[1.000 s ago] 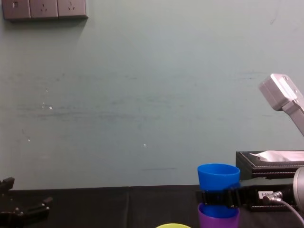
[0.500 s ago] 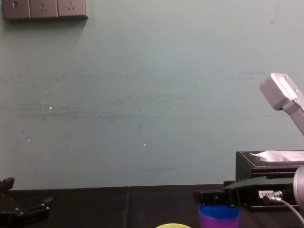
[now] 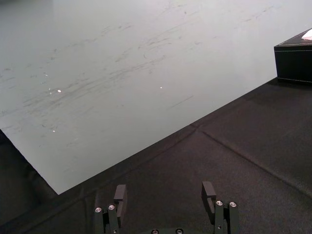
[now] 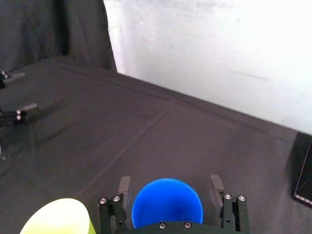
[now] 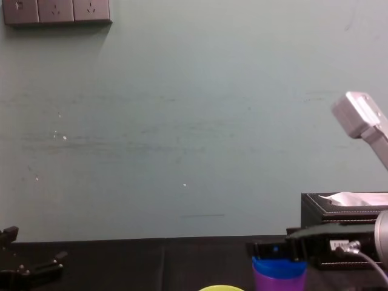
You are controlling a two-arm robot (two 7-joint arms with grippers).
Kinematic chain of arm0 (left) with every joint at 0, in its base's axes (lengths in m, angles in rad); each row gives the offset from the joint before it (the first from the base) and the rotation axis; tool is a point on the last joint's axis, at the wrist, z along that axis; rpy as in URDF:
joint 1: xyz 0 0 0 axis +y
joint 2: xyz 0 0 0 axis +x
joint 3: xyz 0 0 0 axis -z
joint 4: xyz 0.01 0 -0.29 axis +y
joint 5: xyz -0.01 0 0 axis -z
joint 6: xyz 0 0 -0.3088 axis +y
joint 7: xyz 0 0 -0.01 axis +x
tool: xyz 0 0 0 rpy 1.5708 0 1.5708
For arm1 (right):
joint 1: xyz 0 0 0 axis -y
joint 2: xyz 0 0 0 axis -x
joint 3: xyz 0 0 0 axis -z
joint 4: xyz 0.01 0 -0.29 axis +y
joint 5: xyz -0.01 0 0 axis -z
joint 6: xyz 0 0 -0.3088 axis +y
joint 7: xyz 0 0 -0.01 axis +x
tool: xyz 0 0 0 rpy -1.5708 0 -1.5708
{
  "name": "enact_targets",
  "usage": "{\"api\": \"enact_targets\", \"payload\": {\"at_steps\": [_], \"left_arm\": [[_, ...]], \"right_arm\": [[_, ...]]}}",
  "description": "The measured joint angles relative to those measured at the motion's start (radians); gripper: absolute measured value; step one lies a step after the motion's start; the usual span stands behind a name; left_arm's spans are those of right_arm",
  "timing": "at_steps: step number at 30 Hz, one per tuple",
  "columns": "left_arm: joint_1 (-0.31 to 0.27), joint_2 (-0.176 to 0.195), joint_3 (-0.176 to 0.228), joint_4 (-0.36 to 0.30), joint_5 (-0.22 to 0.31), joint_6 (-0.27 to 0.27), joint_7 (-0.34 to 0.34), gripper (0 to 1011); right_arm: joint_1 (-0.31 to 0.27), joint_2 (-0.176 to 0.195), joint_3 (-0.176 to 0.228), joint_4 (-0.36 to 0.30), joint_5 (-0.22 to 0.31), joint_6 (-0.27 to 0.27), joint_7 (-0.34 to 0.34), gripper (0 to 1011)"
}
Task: Stack the three plastic cups sequentially using one hand.
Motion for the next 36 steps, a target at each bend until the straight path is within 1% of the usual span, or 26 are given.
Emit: {"api": "enact_targets", "payload": {"at_steps": [4, 9, 13, 14, 15, 17, 18, 20, 23, 27, 28, 31, 34, 36], "left_arm": [[0.0, 0.0, 0.0, 0.0, 0.0, 0.0, 0.0, 1000], [0.0, 0.0, 0.0, 0.0, 0.0, 0.0, 0.0, 1000], [0.0, 0.0, 0.0, 0.0, 0.0, 0.0, 0.0, 1000], [0.0, 0.0, 0.0, 0.0, 0.0, 0.0, 0.0, 1000], [0.0, 0.0, 0.0, 0.0, 0.0, 0.0, 0.0, 1000], [0.0, 0.0, 0.0, 0.0, 0.0, 0.0, 0.0, 1000], [0.0, 0.0, 0.0, 0.0, 0.0, 0.0, 0.0, 1000], [0.0, 0.0, 0.0, 0.0, 0.0, 0.0, 0.0, 1000], [0.0, 0.0, 0.0, 0.0, 0.0, 0.0, 0.0, 1000], [0.0, 0.0, 0.0, 0.0, 0.0, 0.0, 0.0, 1000], [0.0, 0.0, 0.0, 0.0, 0.0, 0.0, 0.0, 1000], [0.0, 0.0, 0.0, 0.0, 0.0, 0.0, 0.0, 1000], [0.0, 0.0, 0.0, 0.0, 0.0, 0.0, 0.0, 1000], [0.0, 0.0, 0.0, 0.0, 0.0, 0.0, 0.0, 1000]], "right_arm": [[-0.008, 0.003, 0.005, -0.019, 0.0, -0.015, -0.004, 1000], [-0.035, 0.026, 0.024, -0.085, 0.0, -0.025, -0.012, 1000], [-0.064, 0.052, 0.043, -0.149, 0.014, -0.01, -0.012, 1000], [-0.079, 0.064, 0.049, -0.176, 0.02, 0.002, -0.012, 1000], [-0.079, 0.064, 0.049, -0.176, 0.02, 0.002, -0.012, 1000], [-0.104, 0.085, 0.058, -0.218, 0.031, 0.025, -0.013, 1000], [-0.124, 0.099, 0.065, -0.246, 0.039, 0.041, -0.015, 1000], [-0.147, 0.112, 0.074, -0.274, 0.049, 0.054, -0.019, 1000], [-0.195, 0.139, 0.086, -0.331, 0.074, 0.088, -0.026, 1000], [-0.229, 0.163, 0.09, -0.375, 0.089, 0.116, -0.029, 1000], [-0.244, 0.175, 0.09, -0.397, 0.096, 0.132, -0.03, 1000], [-0.261, 0.193, 0.085, -0.424, 0.103, 0.156, -0.031, 1000], [-0.276, 0.214, 0.061, -0.454, 0.107, 0.188, -0.03, 1000], [-0.28, 0.218, 0.051, -0.46, 0.106, 0.194, -0.031, 1000]]}}
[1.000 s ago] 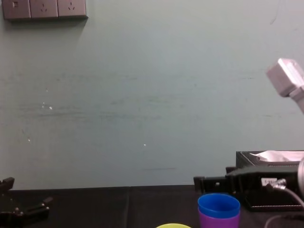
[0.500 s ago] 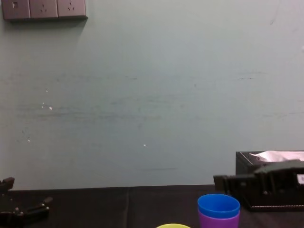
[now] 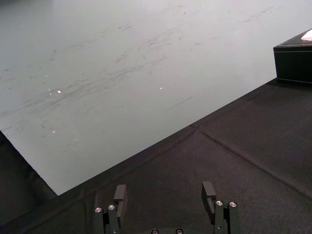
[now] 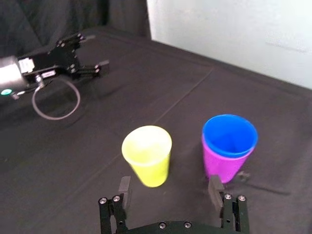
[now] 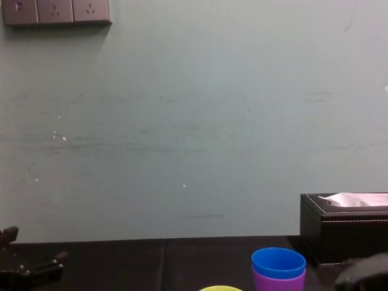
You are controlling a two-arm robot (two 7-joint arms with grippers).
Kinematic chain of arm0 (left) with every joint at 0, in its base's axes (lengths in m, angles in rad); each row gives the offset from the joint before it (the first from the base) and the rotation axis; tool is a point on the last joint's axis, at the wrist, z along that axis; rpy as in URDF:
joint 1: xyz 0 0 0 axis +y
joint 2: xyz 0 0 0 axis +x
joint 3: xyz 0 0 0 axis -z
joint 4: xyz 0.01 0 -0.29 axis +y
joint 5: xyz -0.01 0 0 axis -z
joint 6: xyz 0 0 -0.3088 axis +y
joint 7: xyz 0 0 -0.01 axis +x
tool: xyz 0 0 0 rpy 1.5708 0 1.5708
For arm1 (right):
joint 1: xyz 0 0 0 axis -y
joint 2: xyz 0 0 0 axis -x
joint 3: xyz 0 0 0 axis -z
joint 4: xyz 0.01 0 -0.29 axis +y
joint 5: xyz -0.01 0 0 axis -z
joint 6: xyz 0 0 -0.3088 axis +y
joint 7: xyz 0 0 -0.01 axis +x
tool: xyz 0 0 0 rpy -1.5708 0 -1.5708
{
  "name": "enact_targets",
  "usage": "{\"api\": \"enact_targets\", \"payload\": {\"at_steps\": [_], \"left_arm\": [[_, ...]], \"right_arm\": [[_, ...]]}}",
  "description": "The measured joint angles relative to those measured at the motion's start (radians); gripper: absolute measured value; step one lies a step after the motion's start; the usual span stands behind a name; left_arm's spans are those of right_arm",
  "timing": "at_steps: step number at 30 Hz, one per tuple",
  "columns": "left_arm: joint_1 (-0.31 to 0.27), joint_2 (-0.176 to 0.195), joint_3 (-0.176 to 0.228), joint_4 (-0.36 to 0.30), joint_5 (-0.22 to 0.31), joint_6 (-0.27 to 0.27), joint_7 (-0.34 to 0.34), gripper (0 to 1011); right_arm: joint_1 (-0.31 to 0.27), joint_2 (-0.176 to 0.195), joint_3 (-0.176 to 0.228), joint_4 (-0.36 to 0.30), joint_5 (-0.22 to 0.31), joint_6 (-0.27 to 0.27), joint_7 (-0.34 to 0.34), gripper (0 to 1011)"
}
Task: Stack the three plastic cups sequentially using one hand.
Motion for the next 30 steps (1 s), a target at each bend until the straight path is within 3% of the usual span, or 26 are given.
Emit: {"api": "enact_targets", "payload": {"at_steps": [5, 16, 30], "left_arm": [[0.0, 0.0, 0.0, 0.0, 0.0, 0.0, 0.0, 1000], [0.0, 0.0, 0.0, 0.0, 0.0, 0.0, 0.0, 1000], [0.0, 0.0, 0.0, 0.0, 0.0, 0.0, 0.0, 1000]], "right_arm": [[-0.002, -0.005, -0.03, 0.005, -0.003, 0.008, -0.005, 1000], [0.046, -0.055, -0.12, 0.08, -0.054, 0.004, -0.006, 1000], [0.097, -0.117, -0.165, 0.173, -0.131, -0.042, 0.007, 1000]]}}
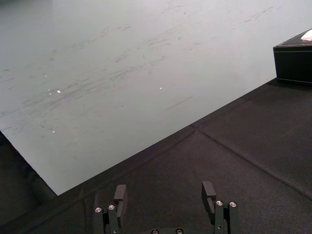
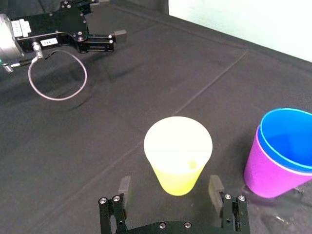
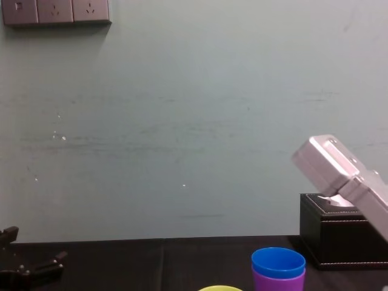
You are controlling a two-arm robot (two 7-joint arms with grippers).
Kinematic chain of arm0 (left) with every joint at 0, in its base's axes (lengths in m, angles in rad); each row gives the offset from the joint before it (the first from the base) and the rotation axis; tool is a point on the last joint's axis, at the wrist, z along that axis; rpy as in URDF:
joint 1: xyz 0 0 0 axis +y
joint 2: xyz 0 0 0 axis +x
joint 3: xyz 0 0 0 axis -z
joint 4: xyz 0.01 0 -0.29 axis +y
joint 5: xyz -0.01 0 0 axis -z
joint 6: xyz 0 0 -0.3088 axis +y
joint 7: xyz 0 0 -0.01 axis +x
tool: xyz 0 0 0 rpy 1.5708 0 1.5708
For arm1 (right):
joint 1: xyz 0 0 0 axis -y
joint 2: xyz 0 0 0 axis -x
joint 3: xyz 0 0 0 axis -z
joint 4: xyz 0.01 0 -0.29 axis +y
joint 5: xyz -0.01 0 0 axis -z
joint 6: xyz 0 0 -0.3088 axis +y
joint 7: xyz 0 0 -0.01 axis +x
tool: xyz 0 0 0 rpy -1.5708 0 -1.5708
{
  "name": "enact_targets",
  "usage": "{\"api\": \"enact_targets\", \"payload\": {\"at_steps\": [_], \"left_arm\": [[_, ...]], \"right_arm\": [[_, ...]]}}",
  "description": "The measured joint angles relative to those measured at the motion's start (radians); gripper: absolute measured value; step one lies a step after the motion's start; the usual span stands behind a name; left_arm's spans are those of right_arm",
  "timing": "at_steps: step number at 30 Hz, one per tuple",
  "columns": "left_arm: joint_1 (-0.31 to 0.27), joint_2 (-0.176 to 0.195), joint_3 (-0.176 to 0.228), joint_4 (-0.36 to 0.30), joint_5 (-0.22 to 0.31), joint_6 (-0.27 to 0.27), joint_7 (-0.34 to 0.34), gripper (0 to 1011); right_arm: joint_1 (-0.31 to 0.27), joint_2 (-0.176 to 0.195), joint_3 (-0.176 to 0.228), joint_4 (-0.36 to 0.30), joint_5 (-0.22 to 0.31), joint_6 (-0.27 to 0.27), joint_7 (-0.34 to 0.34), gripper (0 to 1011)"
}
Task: Stack the three plastic cups sequentially using one hand.
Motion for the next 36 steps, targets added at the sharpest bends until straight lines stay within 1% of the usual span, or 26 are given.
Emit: {"api": "enact_targets", "payload": {"at_steps": [6, 9, 10, 13, 16, 25, 36], "left_arm": [[0.0, 0.0, 0.0, 0.0, 0.0, 0.0, 0.0, 1000], [0.0, 0.0, 0.0, 0.0, 0.0, 0.0, 0.0, 1000], [0.0, 0.0, 0.0, 0.0, 0.0, 0.0, 0.0, 1000], [0.0, 0.0, 0.0, 0.0, 0.0, 0.0, 0.0, 1000], [0.0, 0.0, 0.0, 0.0, 0.0, 0.0, 0.0, 1000], [0.0, 0.0, 0.0, 0.0, 0.0, 0.0, 0.0, 1000], [0.0, 0.0, 0.0, 0.0, 0.0, 0.0, 0.0, 1000]], "right_arm": [[0.013, -0.03, -0.001, 0.03, -0.02, -0.005, 0.0, 1000], [0.024, -0.054, -0.001, 0.057, -0.029, -0.007, 0.0, 1000], [0.024, -0.054, -0.001, 0.057, -0.029, -0.007, 0.0, 1000], [0.032, -0.076, 0.001, 0.084, -0.033, -0.01, 0.002, 1000], [0.037, -0.088, 0.002, 0.101, -0.037, -0.013, 0.005, 1000], [0.051, -0.113, 0.005, 0.136, -0.053, -0.025, 0.011, 1000], [0.06, -0.13, 0.007, 0.158, -0.068, -0.033, 0.025, 1000]]}}
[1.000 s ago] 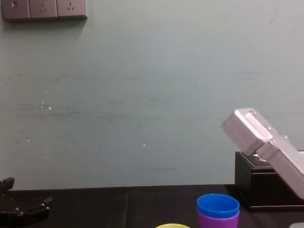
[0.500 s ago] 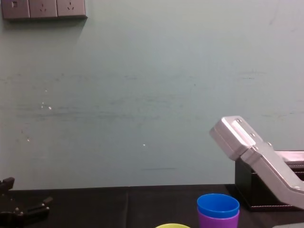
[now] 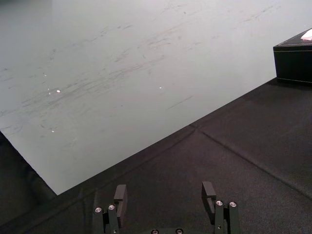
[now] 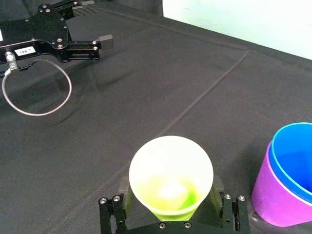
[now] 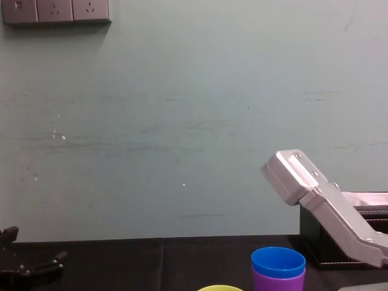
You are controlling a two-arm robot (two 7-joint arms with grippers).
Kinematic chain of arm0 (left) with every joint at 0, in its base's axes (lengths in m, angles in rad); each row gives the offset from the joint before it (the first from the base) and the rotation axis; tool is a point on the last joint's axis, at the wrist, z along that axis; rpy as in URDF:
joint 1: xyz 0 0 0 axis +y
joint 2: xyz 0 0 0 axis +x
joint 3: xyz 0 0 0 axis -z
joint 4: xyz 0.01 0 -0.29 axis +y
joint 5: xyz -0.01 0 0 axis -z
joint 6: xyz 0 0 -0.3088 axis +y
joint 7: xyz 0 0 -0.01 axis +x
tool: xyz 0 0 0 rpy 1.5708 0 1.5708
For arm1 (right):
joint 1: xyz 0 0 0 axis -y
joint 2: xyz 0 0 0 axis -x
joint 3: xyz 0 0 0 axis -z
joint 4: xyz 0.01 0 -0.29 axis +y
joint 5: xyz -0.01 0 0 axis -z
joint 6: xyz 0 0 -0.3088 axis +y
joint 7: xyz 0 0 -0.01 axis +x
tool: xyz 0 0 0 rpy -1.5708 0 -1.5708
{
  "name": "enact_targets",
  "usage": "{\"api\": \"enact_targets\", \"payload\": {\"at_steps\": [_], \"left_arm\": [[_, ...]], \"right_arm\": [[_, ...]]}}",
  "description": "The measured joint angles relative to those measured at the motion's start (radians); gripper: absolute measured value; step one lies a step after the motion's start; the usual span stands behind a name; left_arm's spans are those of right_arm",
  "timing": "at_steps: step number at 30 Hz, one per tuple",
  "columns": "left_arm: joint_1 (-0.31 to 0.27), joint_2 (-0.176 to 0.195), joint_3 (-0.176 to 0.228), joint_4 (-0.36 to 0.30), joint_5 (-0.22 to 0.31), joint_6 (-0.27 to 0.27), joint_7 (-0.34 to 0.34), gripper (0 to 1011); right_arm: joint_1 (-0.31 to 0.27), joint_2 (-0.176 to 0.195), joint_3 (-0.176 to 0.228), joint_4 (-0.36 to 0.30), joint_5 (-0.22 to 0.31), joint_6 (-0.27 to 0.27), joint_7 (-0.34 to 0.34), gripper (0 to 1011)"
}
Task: Stack the three plastic cups sequentially using one hand.
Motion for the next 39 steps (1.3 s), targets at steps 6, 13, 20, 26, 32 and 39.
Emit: {"api": "enact_targets", "payload": {"at_steps": [6, 13, 20, 26, 32, 39], "left_arm": [[0.0, 0.0, 0.0, 0.0, 0.0, 0.0, 0.0, 1000], [0.0, 0.0, 0.0, 0.0, 0.0, 0.0, 0.0, 1000], [0.0, 0.0, 0.0, 0.0, 0.0, 0.0, 0.0, 1000], [0.0, 0.0, 0.0, 0.0, 0.0, 0.0, 0.0, 1000], [0.0, 0.0, 0.0, 0.0, 0.0, 0.0, 0.0, 1000], [0.0, 0.0, 0.0, 0.0, 0.0, 0.0, 0.0, 1000]], "right_arm": [[0.005, -0.008, -0.001, 0.01, -0.007, -0.003, 0.007, 1000], [0.008, -0.02, 0.001, 0.02, -0.007, -0.001, 0.008, 1000], [0.008, -0.019, 0.001, 0.02, -0.007, 0.0, 0.007, 1000], [0.008, -0.019, 0.0, 0.019, -0.007, 0.0, 0.007, 950], [0.008, -0.018, 0.0, 0.019, -0.007, 0.0, 0.007, 813], [0.008, -0.018, 0.0, 0.018, -0.007, 0.0, 0.007, 736]]}}
